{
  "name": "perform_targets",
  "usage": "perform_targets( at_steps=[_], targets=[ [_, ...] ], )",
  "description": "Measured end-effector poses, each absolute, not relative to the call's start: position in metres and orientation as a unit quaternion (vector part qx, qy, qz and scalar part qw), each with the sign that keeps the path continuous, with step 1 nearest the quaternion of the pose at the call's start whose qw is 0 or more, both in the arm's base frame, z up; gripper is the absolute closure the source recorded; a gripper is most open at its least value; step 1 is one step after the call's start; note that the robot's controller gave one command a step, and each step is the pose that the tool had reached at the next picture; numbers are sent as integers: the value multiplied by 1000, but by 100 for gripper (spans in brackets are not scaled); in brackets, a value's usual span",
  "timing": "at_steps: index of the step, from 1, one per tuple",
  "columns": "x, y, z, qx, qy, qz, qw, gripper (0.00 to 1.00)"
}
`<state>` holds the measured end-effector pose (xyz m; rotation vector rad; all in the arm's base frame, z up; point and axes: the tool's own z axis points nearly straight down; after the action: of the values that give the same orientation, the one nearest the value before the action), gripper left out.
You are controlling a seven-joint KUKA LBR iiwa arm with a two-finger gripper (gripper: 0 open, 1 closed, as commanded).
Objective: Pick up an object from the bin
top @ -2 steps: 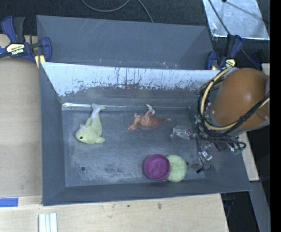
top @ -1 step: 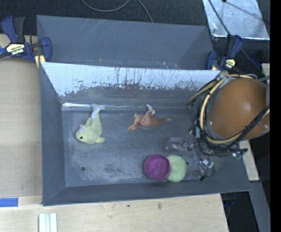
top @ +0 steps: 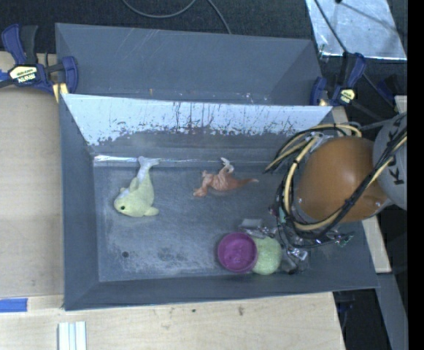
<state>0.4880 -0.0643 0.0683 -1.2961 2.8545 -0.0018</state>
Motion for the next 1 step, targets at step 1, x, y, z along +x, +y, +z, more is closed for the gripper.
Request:
perform_targets(
  at_steps=[1],
  targets=[
    [497,-70,70,-450,893,-1,2,100]
  ],
)
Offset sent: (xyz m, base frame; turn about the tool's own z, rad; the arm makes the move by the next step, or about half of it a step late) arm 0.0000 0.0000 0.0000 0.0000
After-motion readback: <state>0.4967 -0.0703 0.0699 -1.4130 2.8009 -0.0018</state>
